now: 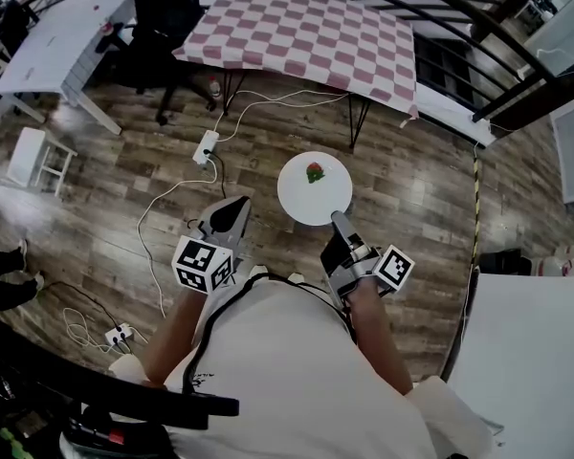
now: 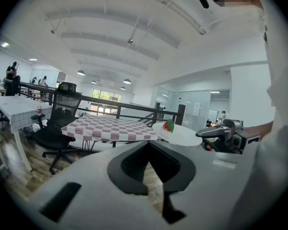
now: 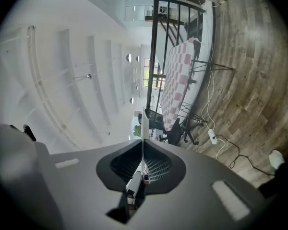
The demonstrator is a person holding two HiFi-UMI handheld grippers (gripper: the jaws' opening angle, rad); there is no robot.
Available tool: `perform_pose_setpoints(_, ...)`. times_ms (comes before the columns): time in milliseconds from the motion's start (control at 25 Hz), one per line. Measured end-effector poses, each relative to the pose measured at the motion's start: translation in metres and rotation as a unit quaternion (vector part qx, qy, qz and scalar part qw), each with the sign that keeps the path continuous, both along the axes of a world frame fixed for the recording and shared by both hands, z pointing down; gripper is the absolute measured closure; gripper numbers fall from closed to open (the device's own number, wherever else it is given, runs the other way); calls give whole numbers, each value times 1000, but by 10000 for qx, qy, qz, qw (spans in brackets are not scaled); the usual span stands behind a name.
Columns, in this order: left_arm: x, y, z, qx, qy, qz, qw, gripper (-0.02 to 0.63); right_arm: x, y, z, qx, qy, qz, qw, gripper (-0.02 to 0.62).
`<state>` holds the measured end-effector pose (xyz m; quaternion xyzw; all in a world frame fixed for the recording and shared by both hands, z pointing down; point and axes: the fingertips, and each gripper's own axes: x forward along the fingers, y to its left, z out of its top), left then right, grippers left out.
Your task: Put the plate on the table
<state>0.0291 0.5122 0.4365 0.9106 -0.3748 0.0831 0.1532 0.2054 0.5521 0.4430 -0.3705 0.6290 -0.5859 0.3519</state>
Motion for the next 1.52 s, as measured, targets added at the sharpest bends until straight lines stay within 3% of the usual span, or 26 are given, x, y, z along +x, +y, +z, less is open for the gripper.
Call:
perform_pose_setpoints(880,-101,7,23,-172,6,-415,9990,598,-63,-7,4,-80,69,1,9999,577)
perform_pose_setpoints(1520,-108,-36,28,-218,-68,-771,9968,598,-66,-70,7,-20,48,-384,9993,575)
